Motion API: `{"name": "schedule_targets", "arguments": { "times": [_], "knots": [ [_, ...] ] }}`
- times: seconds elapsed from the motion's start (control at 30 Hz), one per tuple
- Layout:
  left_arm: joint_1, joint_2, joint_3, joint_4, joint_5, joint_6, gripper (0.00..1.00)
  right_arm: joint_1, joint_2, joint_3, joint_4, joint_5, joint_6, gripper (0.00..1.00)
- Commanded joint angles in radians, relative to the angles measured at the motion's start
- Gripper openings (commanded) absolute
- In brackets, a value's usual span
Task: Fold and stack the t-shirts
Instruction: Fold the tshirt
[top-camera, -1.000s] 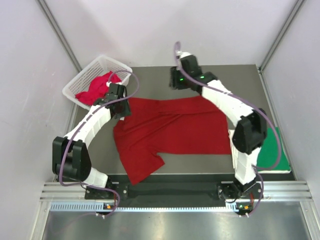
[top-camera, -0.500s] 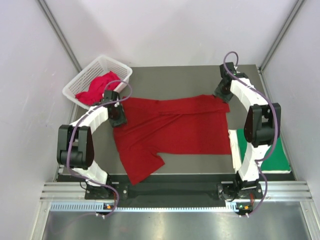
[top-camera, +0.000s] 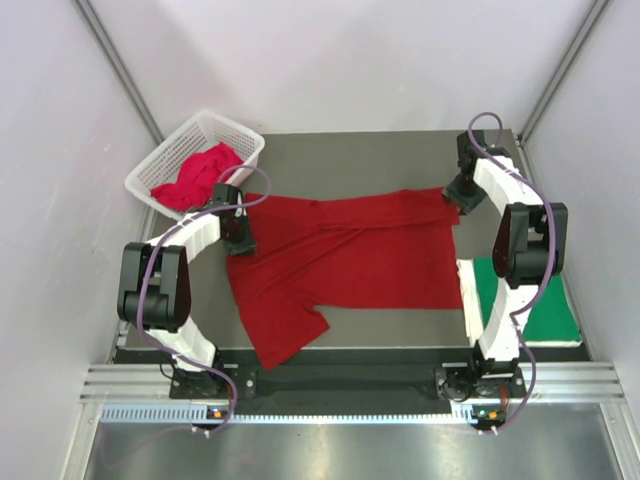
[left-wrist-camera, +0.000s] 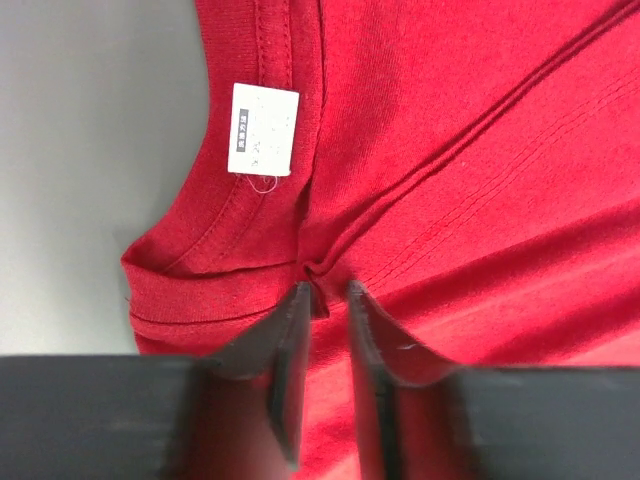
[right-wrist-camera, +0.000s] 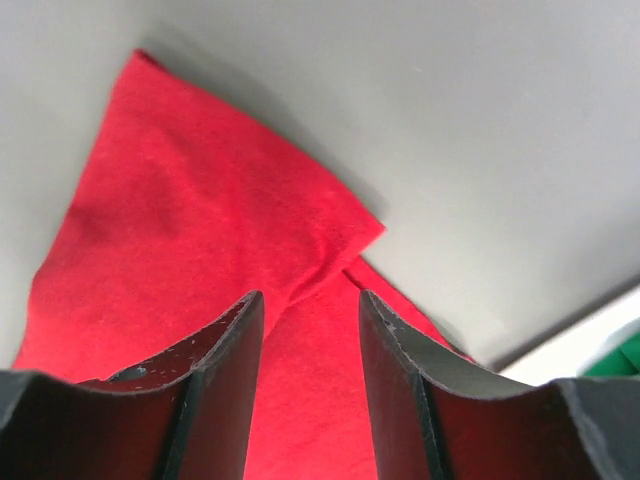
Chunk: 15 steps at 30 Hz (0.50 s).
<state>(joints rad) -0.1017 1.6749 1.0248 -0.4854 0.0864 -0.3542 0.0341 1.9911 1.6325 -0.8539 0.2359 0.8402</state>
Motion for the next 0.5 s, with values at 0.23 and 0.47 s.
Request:
{"name": "schedule_targets", "arguments": {
  "times": [0.23, 0.47],
  "knots": [
    [-0.010, -0.017, 0.026, 0.030, 0.012, 0.017, 0.00, -0.065, 0.077, 0.021, -0.036, 0.006, 0.108, 0.42],
    [-0.013, -0.040, 0.044, 0.002, -0.027, 0.012, 0.00, -0.066, 0.109, 0.001, -0.013, 0.010, 0.143, 0.41]
  ]
}}
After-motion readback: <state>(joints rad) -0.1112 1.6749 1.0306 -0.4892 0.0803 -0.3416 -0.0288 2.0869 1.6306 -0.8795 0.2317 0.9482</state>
